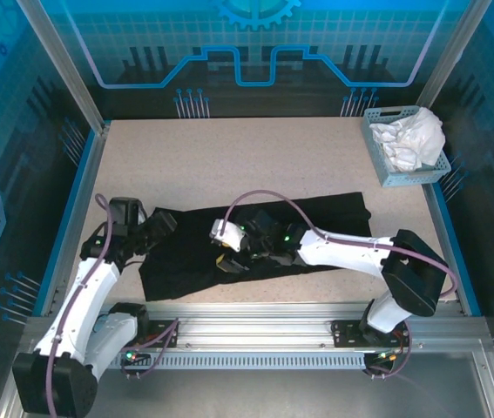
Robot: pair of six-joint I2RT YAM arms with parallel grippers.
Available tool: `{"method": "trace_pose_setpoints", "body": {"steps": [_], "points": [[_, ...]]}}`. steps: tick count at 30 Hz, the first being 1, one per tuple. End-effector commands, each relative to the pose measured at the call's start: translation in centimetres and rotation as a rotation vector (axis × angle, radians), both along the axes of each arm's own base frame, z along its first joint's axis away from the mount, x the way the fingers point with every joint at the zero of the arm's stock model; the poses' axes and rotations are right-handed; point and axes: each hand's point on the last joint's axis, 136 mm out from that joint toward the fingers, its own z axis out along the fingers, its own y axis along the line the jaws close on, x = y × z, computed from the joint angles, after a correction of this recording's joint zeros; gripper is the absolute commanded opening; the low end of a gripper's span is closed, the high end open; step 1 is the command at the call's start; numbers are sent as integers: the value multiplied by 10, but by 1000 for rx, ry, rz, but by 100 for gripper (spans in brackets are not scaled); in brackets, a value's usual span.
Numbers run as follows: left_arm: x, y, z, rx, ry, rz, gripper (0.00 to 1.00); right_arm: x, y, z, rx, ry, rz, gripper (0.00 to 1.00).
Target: Fold the inside-out t-shirt
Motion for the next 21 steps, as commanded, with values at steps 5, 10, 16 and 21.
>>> {"method": "trace_pose_setpoints", "body": {"steps": [5,10,16,21], "points": [[28,39,-22,167,-66,145,92,7,18,-45,-18,254,-128,32],[27,46,-56,165,48,154,95,3,19,-88,-101,355,-171,22],[23,51,-77,191,125,130,99,5,9,-89,-114,337,-196,30],[22,43,-98,160,215,77,99,11,7,-74,-58,344,-204,43]]}}
